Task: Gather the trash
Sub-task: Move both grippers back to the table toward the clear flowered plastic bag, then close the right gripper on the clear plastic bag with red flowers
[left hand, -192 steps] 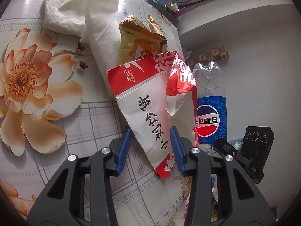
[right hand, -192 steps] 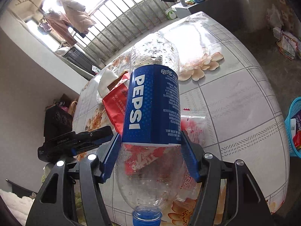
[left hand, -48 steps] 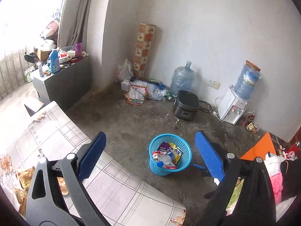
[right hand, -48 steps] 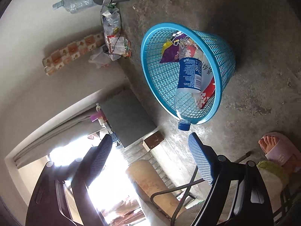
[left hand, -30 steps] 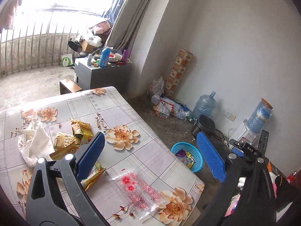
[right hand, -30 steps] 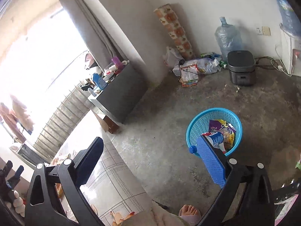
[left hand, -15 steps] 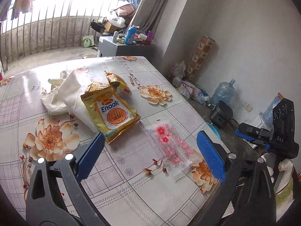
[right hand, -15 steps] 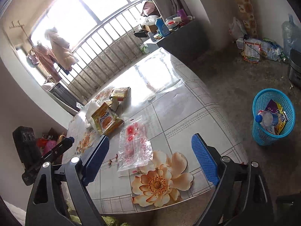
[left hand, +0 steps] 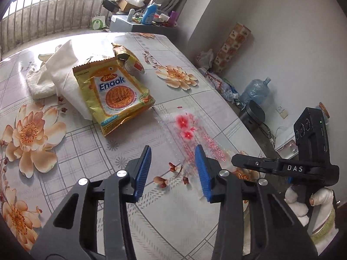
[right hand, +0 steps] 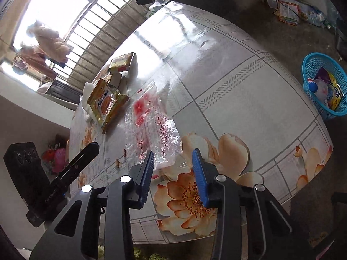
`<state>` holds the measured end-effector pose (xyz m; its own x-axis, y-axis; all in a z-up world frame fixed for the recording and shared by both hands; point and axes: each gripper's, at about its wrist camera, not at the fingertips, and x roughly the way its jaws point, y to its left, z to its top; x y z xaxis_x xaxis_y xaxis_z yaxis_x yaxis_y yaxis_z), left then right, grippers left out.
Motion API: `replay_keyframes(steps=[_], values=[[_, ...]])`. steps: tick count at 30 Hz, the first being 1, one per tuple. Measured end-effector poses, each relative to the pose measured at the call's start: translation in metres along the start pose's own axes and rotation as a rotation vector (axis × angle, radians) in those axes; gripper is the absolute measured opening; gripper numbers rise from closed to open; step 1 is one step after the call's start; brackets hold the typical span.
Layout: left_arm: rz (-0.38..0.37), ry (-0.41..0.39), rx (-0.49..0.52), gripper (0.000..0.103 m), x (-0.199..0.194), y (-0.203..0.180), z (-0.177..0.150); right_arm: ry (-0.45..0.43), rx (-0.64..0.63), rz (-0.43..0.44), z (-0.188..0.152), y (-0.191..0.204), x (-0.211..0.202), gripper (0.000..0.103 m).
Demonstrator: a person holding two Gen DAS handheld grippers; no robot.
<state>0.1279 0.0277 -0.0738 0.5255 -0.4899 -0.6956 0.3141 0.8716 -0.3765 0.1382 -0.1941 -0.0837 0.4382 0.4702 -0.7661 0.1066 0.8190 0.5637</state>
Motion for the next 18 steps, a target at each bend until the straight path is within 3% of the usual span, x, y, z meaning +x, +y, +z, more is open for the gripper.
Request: replay_keyframes(steps=[7,18], values=[[-0.059,0.117,-0.036,0.006,0.033,-0.001,-0.003,0.076,0.081,0.100,-0.002,-0.009,-0.005,0.035],[-0.075,0.148,-0.039,0.000,0.043,-0.001,-0.006,0.079,0.128,0.166,-0.005,-0.005,0.014,0.033]])
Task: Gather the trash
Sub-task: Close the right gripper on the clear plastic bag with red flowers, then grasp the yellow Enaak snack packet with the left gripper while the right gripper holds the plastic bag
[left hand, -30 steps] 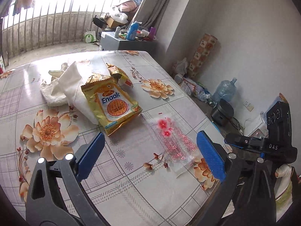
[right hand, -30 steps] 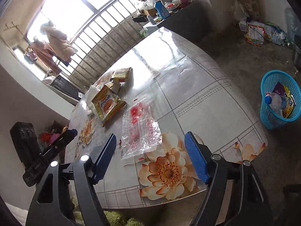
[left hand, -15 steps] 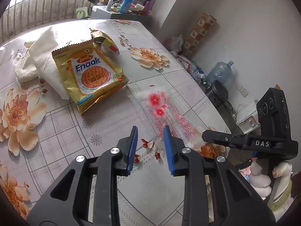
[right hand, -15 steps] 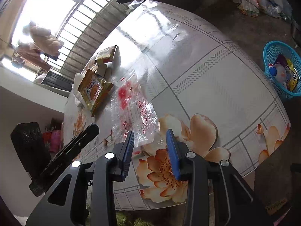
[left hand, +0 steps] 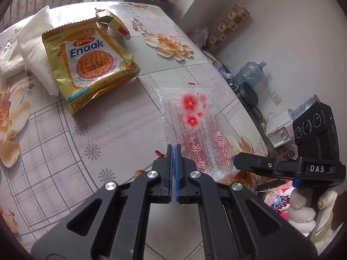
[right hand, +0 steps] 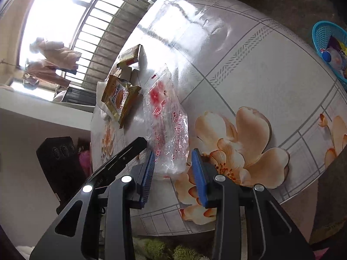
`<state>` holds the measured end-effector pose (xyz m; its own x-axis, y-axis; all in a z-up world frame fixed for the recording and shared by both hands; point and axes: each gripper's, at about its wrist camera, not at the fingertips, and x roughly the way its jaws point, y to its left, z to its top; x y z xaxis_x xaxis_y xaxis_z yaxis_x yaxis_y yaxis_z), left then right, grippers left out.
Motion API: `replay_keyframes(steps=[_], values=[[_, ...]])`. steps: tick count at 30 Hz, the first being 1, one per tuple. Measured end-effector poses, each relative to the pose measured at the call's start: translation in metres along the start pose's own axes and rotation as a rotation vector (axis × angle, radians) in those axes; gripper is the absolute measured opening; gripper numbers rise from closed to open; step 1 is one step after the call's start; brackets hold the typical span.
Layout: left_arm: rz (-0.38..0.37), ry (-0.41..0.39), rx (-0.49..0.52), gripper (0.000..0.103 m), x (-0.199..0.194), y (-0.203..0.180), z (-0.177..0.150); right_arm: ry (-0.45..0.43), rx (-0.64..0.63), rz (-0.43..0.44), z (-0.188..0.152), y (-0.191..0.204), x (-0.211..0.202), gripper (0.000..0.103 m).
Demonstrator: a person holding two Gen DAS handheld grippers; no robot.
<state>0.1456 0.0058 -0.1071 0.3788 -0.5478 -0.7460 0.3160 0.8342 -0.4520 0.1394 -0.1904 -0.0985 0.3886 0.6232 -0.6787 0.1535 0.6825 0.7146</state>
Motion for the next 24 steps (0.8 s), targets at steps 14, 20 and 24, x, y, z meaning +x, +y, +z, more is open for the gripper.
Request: replay_keyframes(steps=[14,20,24], values=[[0.025,-0.115,-0.095,0.001,-0.042,0.033,0.013,-0.086,-0.093,-0.025,0.030,0.013,0.001,0.005],[0.048,-0.201,-0.245,0.025,-0.064,0.073,0.023,-0.131,-0.151,-0.031,0.059,0.026,0.001,0.005],[0.029,-0.215,-0.292,0.025,-0.071,0.090,0.032,-0.149,-0.184,-0.020,0.084,0.040,0.010,0.005]])
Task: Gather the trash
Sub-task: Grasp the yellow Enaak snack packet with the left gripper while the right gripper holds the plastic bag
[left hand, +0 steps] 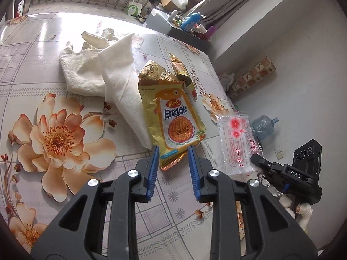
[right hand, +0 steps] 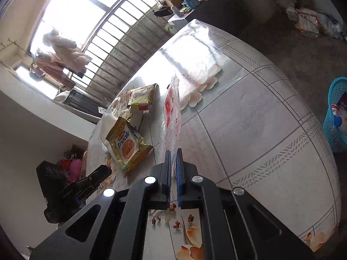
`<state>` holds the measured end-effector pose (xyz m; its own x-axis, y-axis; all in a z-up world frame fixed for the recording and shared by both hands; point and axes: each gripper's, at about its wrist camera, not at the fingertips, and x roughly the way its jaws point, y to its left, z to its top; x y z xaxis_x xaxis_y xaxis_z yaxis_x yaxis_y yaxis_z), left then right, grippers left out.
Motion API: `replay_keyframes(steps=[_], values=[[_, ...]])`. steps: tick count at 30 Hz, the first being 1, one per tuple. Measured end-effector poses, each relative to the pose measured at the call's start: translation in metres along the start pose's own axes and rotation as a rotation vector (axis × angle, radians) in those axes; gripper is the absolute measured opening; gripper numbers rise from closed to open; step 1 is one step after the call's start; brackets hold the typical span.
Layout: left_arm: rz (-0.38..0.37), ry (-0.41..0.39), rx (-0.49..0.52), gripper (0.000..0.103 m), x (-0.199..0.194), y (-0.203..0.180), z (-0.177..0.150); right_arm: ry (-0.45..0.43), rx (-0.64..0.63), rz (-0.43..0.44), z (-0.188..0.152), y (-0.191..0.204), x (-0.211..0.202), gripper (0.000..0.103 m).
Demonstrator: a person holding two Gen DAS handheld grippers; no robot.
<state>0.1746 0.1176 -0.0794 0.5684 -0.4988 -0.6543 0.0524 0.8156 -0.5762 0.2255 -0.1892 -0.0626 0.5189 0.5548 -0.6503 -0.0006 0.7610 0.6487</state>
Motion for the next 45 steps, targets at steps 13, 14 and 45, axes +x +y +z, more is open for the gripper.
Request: replay_keyframes(steps=[13,14,45], values=[[0.054,0.043,-0.052,0.025,0.022,0.018,0.022,0.143,-0.054,0.017,0.018,0.014,0.075,0.005],[0.065,0.048,-0.058,0.025,0.025,0.019,0.024,0.149,-0.055,0.017,0.016,0.015,0.076,0.005],[-0.168,0.177,0.052,0.032,0.000,-0.008,-0.028,0.137,-0.143,-0.014,-0.053,0.021,-0.020,0.005]])
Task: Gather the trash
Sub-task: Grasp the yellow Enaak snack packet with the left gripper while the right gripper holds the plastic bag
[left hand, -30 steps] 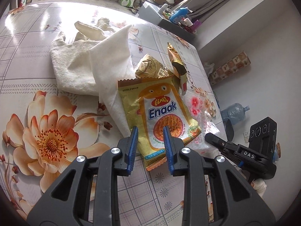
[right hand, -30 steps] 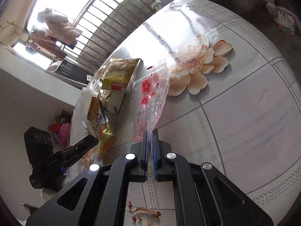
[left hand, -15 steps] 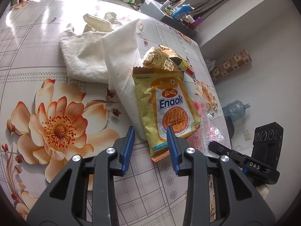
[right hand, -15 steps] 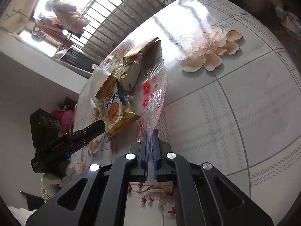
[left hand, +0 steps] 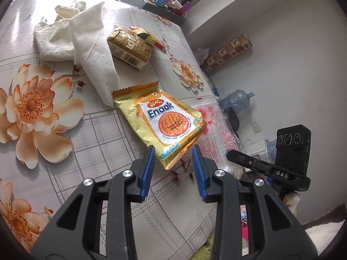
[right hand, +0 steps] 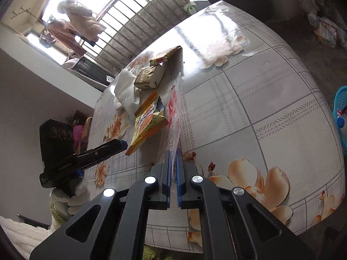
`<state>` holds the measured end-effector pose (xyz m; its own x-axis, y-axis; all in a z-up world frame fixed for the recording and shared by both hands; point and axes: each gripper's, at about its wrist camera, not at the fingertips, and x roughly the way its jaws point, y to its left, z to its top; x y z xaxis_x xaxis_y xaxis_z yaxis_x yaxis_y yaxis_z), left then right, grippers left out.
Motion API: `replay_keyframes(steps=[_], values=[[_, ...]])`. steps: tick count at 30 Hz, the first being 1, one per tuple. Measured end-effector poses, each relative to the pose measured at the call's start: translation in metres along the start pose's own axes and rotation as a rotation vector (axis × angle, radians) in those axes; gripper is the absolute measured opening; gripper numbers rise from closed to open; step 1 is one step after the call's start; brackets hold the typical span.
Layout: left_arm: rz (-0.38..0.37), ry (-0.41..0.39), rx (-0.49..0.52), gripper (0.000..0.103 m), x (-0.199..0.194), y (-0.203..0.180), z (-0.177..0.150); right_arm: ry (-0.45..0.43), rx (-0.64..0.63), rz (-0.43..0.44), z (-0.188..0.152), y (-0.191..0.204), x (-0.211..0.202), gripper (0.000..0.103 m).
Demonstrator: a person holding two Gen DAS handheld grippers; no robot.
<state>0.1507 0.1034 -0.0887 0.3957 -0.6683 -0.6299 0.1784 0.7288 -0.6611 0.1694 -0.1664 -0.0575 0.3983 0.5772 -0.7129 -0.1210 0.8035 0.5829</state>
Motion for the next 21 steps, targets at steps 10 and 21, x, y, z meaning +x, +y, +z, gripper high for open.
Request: replay_keyframes(steps=[10,21], values=[[0.081,0.013,-0.064,0.032,0.015,0.016,0.002,-0.156,0.125,-0.049,0.011,-0.037,-0.048,0.005],[0.065,-0.002,-0.086,0.032,0.025,0.018,0.013,-0.018,0.055,-0.005,0.016,-0.010,0.027,0.005]])
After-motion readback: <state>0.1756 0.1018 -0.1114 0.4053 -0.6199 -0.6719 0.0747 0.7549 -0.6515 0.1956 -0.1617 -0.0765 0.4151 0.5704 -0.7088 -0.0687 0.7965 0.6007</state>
